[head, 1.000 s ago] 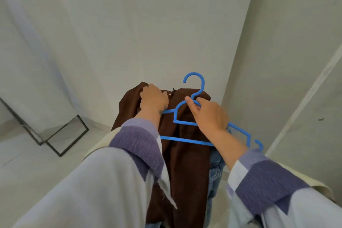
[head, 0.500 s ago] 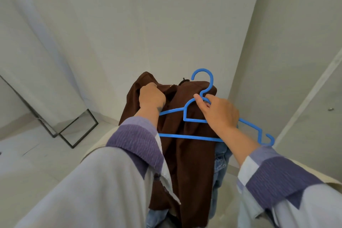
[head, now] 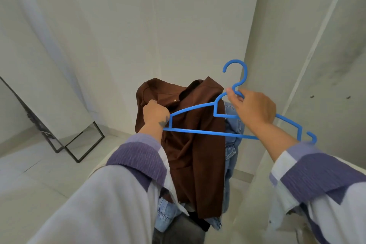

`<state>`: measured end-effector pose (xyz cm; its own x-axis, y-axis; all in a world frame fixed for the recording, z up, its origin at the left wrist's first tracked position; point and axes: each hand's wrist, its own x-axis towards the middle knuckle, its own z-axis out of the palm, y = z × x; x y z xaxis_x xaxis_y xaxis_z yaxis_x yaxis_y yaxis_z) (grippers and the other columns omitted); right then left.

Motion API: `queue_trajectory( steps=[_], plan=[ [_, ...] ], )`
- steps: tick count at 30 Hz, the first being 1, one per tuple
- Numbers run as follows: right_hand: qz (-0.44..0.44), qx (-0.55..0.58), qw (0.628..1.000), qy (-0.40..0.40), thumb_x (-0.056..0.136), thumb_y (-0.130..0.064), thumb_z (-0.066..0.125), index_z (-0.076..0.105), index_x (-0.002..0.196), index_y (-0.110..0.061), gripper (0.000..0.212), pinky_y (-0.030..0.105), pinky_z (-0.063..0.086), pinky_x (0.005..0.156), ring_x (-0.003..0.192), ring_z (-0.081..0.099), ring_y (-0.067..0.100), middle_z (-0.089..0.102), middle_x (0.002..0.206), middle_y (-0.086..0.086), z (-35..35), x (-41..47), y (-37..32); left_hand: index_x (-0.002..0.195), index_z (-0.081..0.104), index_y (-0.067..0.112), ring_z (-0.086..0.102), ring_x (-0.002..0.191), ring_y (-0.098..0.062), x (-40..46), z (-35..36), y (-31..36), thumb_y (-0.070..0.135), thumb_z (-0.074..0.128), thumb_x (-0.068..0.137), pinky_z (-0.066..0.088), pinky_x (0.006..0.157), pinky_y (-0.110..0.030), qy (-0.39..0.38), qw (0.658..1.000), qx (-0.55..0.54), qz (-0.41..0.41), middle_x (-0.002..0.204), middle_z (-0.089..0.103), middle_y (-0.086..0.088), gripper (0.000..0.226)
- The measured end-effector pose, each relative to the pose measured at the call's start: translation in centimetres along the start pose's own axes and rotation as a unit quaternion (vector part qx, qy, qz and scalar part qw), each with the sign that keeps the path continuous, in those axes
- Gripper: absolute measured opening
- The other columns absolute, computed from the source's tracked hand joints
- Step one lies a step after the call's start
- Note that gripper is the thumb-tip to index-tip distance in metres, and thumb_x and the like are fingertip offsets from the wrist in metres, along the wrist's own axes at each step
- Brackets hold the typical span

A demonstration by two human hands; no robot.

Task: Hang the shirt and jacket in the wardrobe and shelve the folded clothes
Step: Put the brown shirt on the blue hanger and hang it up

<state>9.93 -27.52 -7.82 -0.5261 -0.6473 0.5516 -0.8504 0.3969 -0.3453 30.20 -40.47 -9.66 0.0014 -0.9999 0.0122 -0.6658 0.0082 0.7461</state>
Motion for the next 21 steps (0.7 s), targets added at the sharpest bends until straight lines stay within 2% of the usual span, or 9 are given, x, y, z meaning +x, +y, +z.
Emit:
queue_trajectory(
  steps=[5, 9, 12, 15, 18, 21],
  plan=[
    [0.021, -0.015, 0.999, 0.035, 0.089, -0.067, 0.029, 0.045, 0.058, -0.017, 0.060, 0.024, 0.027, 0.044, 0.046, 0.042, 0.018, 0.046, 0.050, -0.001, -1.9, 0.0, 0.7, 0.119, 0.051, -0.004, 0.057, 0.108, -0.032, -0.5, -0.3, -0.9, -0.001, 0.048, 0.088, 0.048, 0.087, -0.032, -0.004, 1.000, -0.011, -0.010, 0.122, 0.055, -0.019, 0.032],
    [0.044, -0.023, 0.997, 0.066, 0.090, -0.065, 0.031, 0.037, 0.055, -0.016, 0.060, 0.025, 0.023, 0.043, 0.044, 0.039, 0.021, 0.043, 0.048, 0.003, -2.6, 0.9, 1.0, 0.131, 0.042, 0.002, 0.049, 0.117, -0.035, 0.2, 0.2, -0.8, 0.002, 0.050, 0.085, 0.046, 0.098, -0.040, -0.012, 0.999, -0.021, -0.021, 0.134, 0.044, -0.019, 0.046],
    [0.045, -0.029, 0.996, 0.078, 0.091, -0.063, 0.030, 0.031, 0.056, -0.021, 0.056, 0.024, 0.021, 0.043, 0.042, 0.036, 0.018, 0.041, 0.047, 0.001, -2.3, 1.9, 1.1, 0.135, 0.034, 0.009, 0.038, 0.125, -0.034, 0.8, 1.2, 0.2, 0.012, 0.056, 0.083, 0.039, 0.103, -0.046, 0.026, 0.999, 0.045, -0.005, 0.139, 0.035, -0.015, 0.056],
    [0.047, -0.034, 0.995, 0.080, 0.091, -0.064, 0.028, 0.036, 0.061, -0.022, 0.052, 0.024, 0.022, 0.043, 0.043, 0.039, 0.020, 0.042, 0.048, 0.001, -1.4, 3.0, 1.3, 0.128, 0.044, 0.015, 0.036, 0.124, -0.030, 1.8, 2.5, 1.6, 0.015, 0.053, 0.084, 0.039, 0.101, -0.043, 0.077, 0.986, 0.131, 0.066, 0.136, 0.037, -0.011, 0.045],
    [0.051, -0.040, 0.995, 0.075, 0.092, -0.063, 0.029, 0.043, 0.066, -0.019, 0.052, 0.024, 0.024, 0.043, 0.043, 0.041, 0.020, 0.044, 0.048, 0.002, -0.1, 3.9, 1.8, 0.125, 0.050, 0.017, 0.039, 0.122, -0.027, 3.3, 4.3, 2.7, 0.021, 0.046, 0.091, 0.040, 0.097, -0.040, 0.053, 0.974, 0.189, 0.116, 0.133, 0.042, -0.008, 0.034],
    [0.052, -0.045, 0.996, 0.063, 0.090, -0.065, 0.027, 0.046, 0.067, -0.019, 0.055, 0.025, 0.029, 0.042, 0.043, 0.045, 0.022, 0.048, 0.048, 0.003, 1.5, 4.4, 2.4, 0.134, 0.038, 0.013, 0.038, 0.125, -0.028, 4.4, 6.1, 3.0, 0.037, 0.053, 0.090, 0.042, 0.095, -0.042, -0.006, 0.985, 0.159, 0.066, 0.138, 0.037, -0.010, 0.052]
  ],
)
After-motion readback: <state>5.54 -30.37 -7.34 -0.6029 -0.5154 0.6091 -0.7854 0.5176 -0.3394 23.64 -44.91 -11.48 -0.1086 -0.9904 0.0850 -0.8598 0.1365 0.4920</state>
